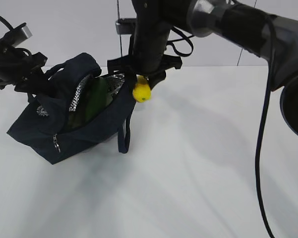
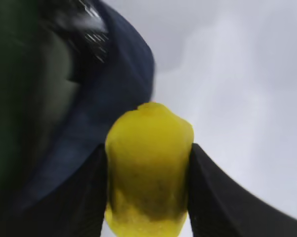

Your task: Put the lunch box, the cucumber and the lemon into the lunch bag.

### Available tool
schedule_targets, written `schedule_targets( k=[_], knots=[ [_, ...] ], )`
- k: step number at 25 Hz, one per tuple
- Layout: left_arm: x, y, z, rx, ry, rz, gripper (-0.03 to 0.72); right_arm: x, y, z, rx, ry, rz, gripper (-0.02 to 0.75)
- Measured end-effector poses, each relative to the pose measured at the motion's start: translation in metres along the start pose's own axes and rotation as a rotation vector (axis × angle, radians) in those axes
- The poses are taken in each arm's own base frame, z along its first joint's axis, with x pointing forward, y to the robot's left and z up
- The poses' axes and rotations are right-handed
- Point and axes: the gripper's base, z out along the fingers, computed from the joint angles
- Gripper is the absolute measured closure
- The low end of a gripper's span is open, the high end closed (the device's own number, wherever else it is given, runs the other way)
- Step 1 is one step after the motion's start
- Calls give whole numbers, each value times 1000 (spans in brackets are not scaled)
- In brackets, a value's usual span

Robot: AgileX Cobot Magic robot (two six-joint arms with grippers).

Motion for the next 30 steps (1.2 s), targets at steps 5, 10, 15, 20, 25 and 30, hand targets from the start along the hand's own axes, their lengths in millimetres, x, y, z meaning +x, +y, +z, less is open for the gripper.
schedule_targets(
  k=[5,10,15,20,25,30],
  knots=[
    [-2,-4,0,50,-17,-32,697,-9,15,-26,-162,-41,30,402],
    [-4,-11,0,131,-38,-53,697,-6,26,-23,-283,-2,47,402],
    [-4,-15,-1,176,-37,-59,697,-3,29,1,-294,36,61,402],
    [-3,-17,-1,193,-28,-59,697,-1,35,23,-347,60,86,389],
    [-3,-17,-1,195,-27,-59,697,0,37,24,-376,67,84,254],
    [-3,-16,-2,193,-26,-59,697,3,37,25,-366,104,51,218]
  ],
)
